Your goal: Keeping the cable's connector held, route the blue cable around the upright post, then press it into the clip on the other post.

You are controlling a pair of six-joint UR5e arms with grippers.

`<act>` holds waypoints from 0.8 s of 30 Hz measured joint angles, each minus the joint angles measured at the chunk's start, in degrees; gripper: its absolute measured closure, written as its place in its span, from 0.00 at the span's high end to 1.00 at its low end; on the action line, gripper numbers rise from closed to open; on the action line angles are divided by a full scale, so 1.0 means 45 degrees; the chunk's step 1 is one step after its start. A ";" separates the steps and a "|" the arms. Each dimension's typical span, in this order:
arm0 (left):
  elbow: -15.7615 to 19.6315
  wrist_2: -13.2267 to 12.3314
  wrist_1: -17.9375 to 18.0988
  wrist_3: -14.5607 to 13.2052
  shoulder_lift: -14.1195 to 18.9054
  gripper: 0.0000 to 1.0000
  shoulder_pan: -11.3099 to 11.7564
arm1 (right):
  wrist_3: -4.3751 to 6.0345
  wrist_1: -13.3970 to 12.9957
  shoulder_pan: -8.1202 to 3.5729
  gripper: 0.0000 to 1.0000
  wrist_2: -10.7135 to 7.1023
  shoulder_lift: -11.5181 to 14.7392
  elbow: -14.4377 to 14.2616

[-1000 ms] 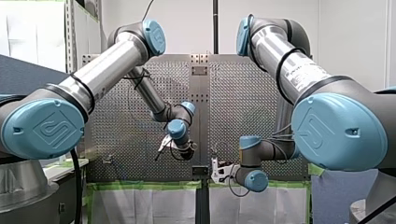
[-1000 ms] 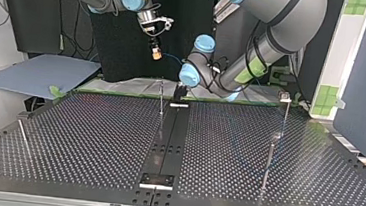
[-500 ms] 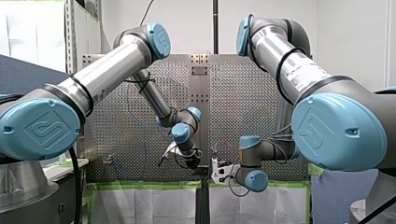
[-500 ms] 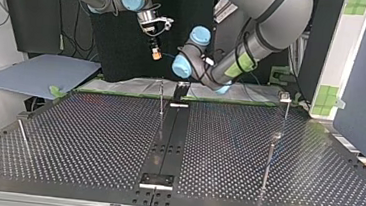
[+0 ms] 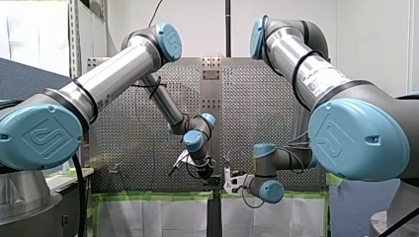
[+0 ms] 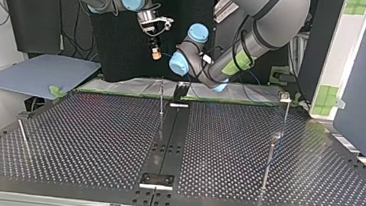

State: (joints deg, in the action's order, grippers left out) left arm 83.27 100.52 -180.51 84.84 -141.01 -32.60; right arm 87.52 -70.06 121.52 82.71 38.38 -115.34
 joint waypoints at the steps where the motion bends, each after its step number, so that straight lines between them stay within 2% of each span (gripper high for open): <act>1: -0.0001 0.0046 0.0032 0.0031 0.0000 0.98 -0.0001 | -0.0002 0.0000 0.0000 0.00 0.0000 0.0002 -0.0002; 3: -0.0001 0.0131 0.0088 0.0085 0.0000 0.98 -0.0007 | -0.0007 0.0000 0.0000 0.00 0.0000 0.0005 0.0000; 4: 0.0000 0.0154 0.0108 0.0099 0.0000 0.96 -0.0006 | -0.0007 0.0000 0.0001 0.00 0.0000 0.0006 -0.0002; 5: 0.0001 0.0176 0.0144 0.0112 0.0000 0.87 -0.0007 | -0.0009 0.0000 0.0000 0.00 0.0000 0.0008 -0.0003; 6: 0.0002 0.0190 0.0171 0.0123 0.0000 0.87 -0.0007 | -0.0010 0.0001 0.0000 0.00 0.0000 0.0008 -0.0003; 7: 0.0002 0.0208 0.0192 0.0137 0.0002 0.76 -0.0007 | -0.0015 0.0000 -0.0001 0.00 0.0000 0.0009 -0.0004; 8: -0.0002 0.0250 0.0214 0.0160 0.0002 0.55 -0.0008 | -0.0015 0.0001 -0.0001 0.00 0.0001 0.0010 -0.0005; 9: -0.0004 0.0299 0.0229 0.0181 0.0001 0.55 -0.0008 | -0.0015 0.0001 -0.0002 0.00 0.0000 0.0010 -0.0005; 11: -0.0003 0.0440 0.0285 0.0239 0.0001 0.34 -0.0019 | -0.0014 0.0001 -0.0002 0.00 0.0000 0.0009 -0.0004; 13: -0.0005 0.0556 0.0338 0.0291 0.0001 0.34 -0.0025 | -0.0013 0.0001 -0.0002 0.00 0.0001 0.0008 -0.0004; 14: -0.0007 0.0616 0.0365 0.0319 0.0002 0.07 -0.0033 | -0.0017 0.0000 -0.0003 0.00 0.0000 0.0008 -0.0005; 15: -0.0008 0.0652 0.0395 0.0345 0.0004 0.07 -0.0039 | -0.0018 0.0000 -0.0003 0.00 0.0001 0.0008 -0.0003; 16: -0.0008 0.0677 0.0431 0.0382 0.0002 0.00 -0.0045 | -0.0018 0.0001 -0.0003 0.00 0.0001 0.0010 0.0001; 24: -0.0005 0.0734 0.0843 0.0837 0.0001 0.00 -0.0078 | -0.0014 0.0031 -0.0071 0.00 -0.0011 0.0006 0.0006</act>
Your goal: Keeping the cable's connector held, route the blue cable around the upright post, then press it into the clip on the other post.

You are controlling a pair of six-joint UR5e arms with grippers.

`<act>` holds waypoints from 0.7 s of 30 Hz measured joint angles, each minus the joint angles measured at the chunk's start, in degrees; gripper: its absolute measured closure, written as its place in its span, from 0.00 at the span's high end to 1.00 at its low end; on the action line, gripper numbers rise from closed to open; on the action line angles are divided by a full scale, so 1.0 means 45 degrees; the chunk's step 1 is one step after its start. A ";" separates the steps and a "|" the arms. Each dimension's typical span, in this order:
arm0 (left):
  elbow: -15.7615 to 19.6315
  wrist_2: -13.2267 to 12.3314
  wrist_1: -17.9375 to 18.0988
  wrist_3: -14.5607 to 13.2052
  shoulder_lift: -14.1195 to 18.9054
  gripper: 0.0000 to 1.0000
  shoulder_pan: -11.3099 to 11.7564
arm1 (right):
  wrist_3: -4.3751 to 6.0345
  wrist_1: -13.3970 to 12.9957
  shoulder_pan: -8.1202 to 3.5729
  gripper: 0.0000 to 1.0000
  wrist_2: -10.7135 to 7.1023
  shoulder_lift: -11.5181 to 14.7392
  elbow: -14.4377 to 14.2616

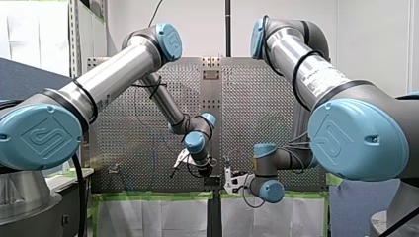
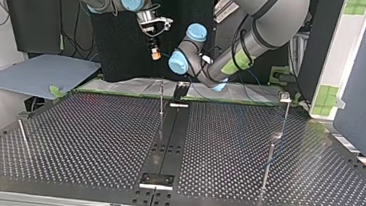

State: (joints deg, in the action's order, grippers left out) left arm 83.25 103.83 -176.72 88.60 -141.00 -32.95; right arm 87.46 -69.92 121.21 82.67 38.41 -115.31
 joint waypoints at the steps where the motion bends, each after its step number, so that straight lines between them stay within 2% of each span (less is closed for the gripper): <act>1: 0.0001 0.0001 0.0044 0.0015 0.0002 0.00 -0.0008 | -0.0002 0.0010 -0.0014 0.00 -0.0002 0.0001 0.0001; 10: 0.0003 0.0065 0.0648 0.0218 0.0003 0.00 -0.0145 | 0.0020 0.0095 -0.0273 0.00 0.0010 0.0007 0.0007; 21: 0.0008 0.0346 0.1176 0.0203 0.0005 0.00 -0.0235 | 0.0022 0.0165 -0.0766 0.00 0.0011 0.0012 0.0038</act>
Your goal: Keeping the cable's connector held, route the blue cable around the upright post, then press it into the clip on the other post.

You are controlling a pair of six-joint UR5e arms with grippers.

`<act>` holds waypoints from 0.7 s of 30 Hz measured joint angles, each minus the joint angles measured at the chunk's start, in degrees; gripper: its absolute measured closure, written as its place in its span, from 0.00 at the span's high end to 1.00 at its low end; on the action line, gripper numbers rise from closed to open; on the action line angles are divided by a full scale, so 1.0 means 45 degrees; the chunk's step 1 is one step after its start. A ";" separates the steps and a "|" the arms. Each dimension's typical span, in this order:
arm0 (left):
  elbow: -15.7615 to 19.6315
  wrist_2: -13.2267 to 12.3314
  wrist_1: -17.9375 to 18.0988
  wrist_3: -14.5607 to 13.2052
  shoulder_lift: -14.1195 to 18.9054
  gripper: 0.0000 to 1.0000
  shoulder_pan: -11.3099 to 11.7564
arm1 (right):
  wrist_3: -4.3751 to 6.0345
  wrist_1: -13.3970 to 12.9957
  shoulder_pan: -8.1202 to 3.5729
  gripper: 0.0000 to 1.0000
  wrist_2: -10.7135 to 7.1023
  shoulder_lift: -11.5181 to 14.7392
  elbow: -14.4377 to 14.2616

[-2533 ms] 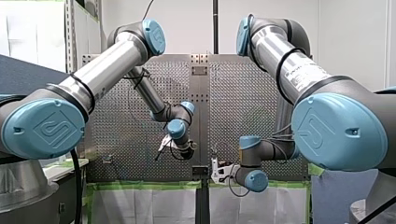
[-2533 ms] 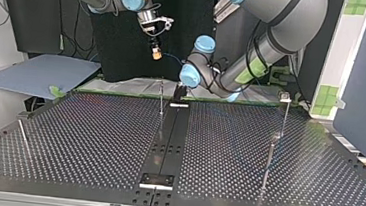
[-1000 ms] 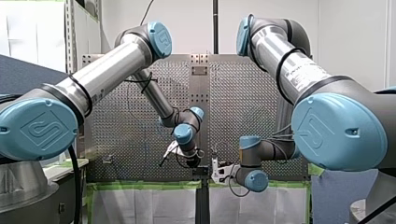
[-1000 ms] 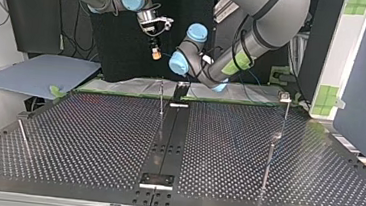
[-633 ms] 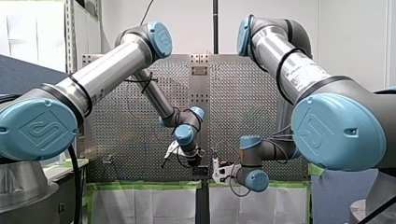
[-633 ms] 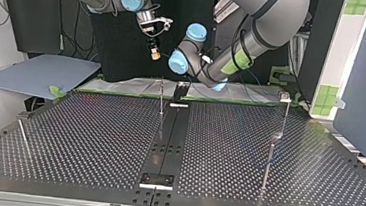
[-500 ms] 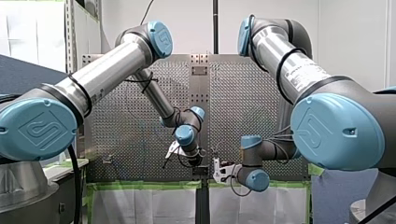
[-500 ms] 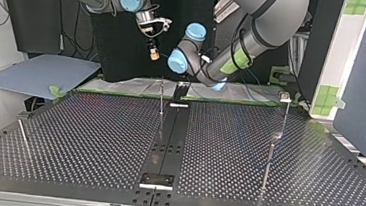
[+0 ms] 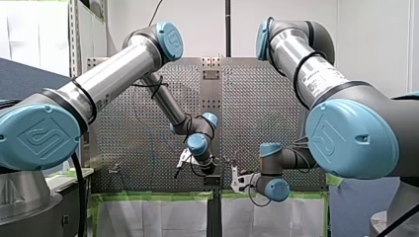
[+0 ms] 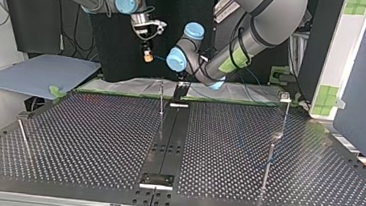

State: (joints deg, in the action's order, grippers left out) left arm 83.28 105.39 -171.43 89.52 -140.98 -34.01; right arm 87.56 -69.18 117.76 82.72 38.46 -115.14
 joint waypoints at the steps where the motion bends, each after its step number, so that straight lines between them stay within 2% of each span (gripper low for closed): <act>1: 0.0001 -0.0001 0.0055 0.0001 0.0001 0.00 -0.0001 | 0.0001 0.0004 -0.0033 0.00 0.0001 0.0000 0.0024; 11: -0.0008 -0.0005 0.0931 0.0123 -0.0001 0.00 -0.0009 | -0.0173 0.0505 -0.0328 0.00 -0.0003 0.0000 0.0553; 21: -0.0007 0.0105 0.1916 0.0403 -0.0004 0.00 0.0008 | -0.0211 0.0855 -0.0614 0.00 -0.0032 0.0001 0.1011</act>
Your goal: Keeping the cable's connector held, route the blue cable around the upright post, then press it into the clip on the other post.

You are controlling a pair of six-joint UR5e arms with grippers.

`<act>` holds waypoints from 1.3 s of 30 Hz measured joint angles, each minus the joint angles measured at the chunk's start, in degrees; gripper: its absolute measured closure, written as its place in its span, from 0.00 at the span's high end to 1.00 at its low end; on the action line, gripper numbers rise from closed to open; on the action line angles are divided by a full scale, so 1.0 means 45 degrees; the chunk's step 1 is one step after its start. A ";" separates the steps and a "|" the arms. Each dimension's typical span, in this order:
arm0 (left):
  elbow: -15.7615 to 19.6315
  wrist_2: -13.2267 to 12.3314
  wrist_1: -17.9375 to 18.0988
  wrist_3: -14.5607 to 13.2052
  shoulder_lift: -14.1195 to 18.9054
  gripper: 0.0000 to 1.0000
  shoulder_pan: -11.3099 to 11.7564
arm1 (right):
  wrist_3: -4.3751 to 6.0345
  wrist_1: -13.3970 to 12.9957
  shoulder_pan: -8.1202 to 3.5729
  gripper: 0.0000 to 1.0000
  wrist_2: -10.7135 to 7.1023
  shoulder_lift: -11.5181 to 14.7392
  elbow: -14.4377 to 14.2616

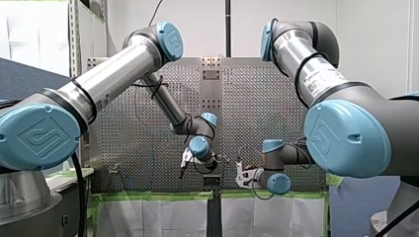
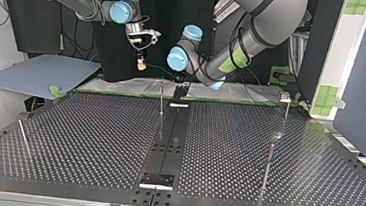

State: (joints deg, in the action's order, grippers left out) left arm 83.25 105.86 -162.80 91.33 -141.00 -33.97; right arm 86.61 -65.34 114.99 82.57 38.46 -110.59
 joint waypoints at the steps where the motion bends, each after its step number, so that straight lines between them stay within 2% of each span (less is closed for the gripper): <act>1: 0.0000 0.0018 0.0086 0.0038 0.0000 0.00 0.0000 | -0.0002 0.0029 -0.0030 0.00 -0.0003 0.0002 0.0042; 8: 0.0004 0.0132 0.0662 0.0417 -0.0001 0.00 0.0007 | -0.0014 0.0208 -0.0258 0.00 -0.0033 0.0002 0.0290; 16: -0.0002 0.0081 0.0819 0.0557 -0.0001 0.00 0.0057 | -0.0023 0.0375 -0.0468 0.00 -0.0095 0.0000 0.0533; 26: 0.0003 -0.0698 0.0770 0.1443 -0.0333 0.00 0.0155 | 0.0010 0.0411 -0.0761 0.00 -0.0201 -0.0001 0.0729; 39: 0.0001 -0.0948 0.1314 0.1713 -0.0458 0.00 0.0345 | -0.0018 0.0589 -0.1082 0.00 -0.0350 0.0000 0.0981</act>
State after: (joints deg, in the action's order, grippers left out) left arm 83.25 101.60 -156.89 99.04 -143.06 -32.42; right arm 86.52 -62.69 110.12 81.00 38.46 -106.18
